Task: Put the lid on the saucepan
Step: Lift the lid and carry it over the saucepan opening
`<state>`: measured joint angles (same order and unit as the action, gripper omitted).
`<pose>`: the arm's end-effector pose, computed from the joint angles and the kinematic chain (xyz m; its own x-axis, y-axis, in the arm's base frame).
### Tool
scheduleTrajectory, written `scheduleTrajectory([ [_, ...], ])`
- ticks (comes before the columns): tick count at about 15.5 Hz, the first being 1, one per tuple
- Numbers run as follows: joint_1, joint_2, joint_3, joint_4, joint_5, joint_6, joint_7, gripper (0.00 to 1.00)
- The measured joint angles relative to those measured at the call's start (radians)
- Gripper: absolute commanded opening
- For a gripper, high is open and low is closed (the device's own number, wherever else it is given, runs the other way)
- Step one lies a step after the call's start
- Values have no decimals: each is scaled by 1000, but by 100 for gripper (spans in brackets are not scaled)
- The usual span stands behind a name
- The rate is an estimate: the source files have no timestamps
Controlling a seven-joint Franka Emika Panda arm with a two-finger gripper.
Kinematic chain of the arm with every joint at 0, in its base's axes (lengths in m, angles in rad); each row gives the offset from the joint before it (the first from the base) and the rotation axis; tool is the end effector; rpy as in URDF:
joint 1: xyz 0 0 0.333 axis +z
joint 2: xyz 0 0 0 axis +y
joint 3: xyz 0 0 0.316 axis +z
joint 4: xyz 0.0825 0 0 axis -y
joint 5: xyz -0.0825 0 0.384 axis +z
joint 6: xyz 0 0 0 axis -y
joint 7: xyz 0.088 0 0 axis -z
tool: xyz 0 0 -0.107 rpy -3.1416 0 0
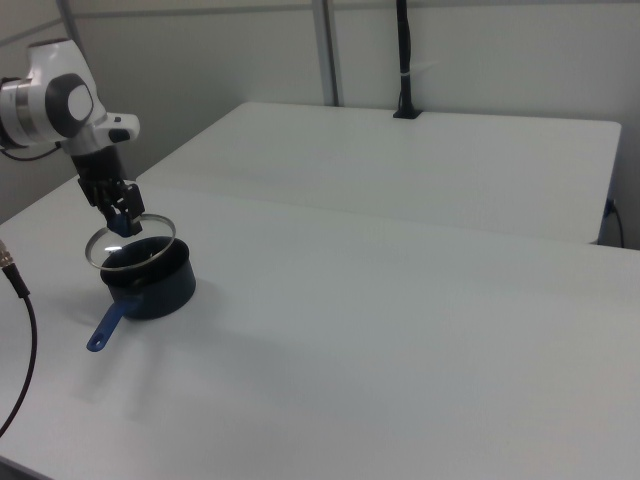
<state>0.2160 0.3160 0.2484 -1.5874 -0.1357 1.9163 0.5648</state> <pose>0.5975 0.2690 0.4599 0.9966 -0.0677 0.0469 -0.0692 -0.9971 0.0321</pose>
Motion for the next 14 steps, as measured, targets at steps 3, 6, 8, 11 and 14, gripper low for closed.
scheduleTrajectory([
  [3,16,47,0,22,-1,0,21,49],
  [6,22,79,-3,30,-2,0,38,49],
  [8,22,88,-5,39,-4,0,40,49],
  [11,23,89,-5,41,-4,0,42,49],
  [14,23,89,-7,41,-7,0,46,50],
])
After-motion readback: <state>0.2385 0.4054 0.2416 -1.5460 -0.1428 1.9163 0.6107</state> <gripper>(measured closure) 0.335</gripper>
